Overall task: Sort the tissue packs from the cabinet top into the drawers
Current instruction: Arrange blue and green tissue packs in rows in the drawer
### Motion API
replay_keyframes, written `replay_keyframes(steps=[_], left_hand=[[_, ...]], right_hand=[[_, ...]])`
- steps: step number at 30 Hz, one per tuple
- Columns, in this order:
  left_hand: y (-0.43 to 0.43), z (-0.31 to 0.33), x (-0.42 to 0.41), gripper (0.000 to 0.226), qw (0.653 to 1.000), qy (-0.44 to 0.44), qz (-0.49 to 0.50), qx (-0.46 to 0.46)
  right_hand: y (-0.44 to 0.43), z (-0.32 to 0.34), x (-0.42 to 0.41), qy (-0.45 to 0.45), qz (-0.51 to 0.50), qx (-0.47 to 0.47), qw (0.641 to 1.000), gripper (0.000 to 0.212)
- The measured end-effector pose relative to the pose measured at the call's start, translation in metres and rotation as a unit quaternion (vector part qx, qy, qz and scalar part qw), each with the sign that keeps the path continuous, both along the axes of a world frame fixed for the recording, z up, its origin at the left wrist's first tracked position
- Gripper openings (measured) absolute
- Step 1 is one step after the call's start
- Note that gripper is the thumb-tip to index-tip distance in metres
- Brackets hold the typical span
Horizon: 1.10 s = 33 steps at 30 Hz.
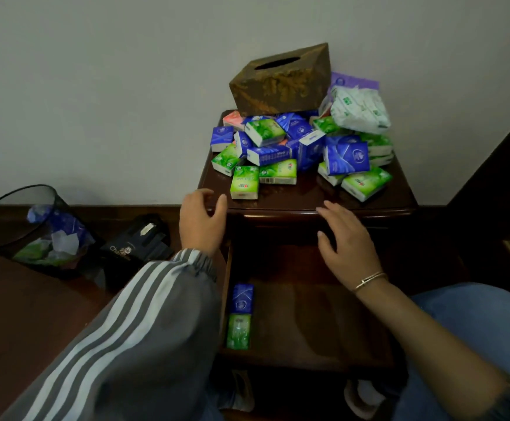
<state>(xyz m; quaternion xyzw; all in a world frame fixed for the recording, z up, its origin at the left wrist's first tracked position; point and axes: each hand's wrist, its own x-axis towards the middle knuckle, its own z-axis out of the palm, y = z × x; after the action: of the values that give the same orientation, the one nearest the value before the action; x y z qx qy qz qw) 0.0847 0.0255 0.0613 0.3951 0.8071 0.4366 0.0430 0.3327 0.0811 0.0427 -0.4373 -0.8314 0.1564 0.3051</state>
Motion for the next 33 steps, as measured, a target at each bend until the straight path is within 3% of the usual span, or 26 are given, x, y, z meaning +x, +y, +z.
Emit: replay_keyframes(steps=[5, 7, 10, 16, 19, 22, 24, 29, 33], left_hand=[[0.046, 0.013, 0.024, 0.078, 0.993, 0.014, -0.007, -0.118], [0.057, 0.013, 0.032, 0.088, 0.985, 0.047, 0.018, -0.167], [0.066, 0.013, 0.032, 0.083, 0.980, 0.062, 0.033, -0.187], [0.060, 0.031, 0.000, 0.070, 0.965, -0.009, -0.024, -0.262], [0.052, 0.045, -0.010, 0.052, 0.971, 0.002, -0.041, -0.234], [0.058, 0.058, -0.004, 0.056, 0.991, 0.008, -0.065, -0.113], [0.073, 0.066, 0.005, 0.061, 0.989, 0.016, -0.122, -0.078], [0.102, 0.057, 0.024, 0.065, 0.943, 0.167, -0.230, -0.175], [0.090, 0.043, 0.019, 0.062, 0.932, 0.243, -0.231, -0.142]], right_hand=[[0.023, -0.019, 0.018, -0.154, -0.020, 0.000, 0.988, 0.061], [0.025, -0.025, 0.019, -0.172, -0.019, 0.016, 0.985, 0.062], [0.030, -0.027, 0.019, -0.121, -0.021, 0.028, 0.992, 0.056], [0.033, -0.027, 0.017, -0.039, -0.027, 0.029, 0.998, 0.047], [0.034, -0.027, 0.014, -0.020, -0.040, 0.026, 0.999, 0.044], [0.032, -0.026, 0.012, -0.022, -0.049, 0.026, 0.998, 0.045], [0.031, -0.026, 0.011, -0.029, -0.048, 0.024, 0.998, 0.046], [0.032, -0.027, 0.017, -0.045, -0.024, 0.014, 0.999, 0.051], [0.031, -0.028, 0.019, -0.043, -0.012, 0.004, 0.999, 0.053]])
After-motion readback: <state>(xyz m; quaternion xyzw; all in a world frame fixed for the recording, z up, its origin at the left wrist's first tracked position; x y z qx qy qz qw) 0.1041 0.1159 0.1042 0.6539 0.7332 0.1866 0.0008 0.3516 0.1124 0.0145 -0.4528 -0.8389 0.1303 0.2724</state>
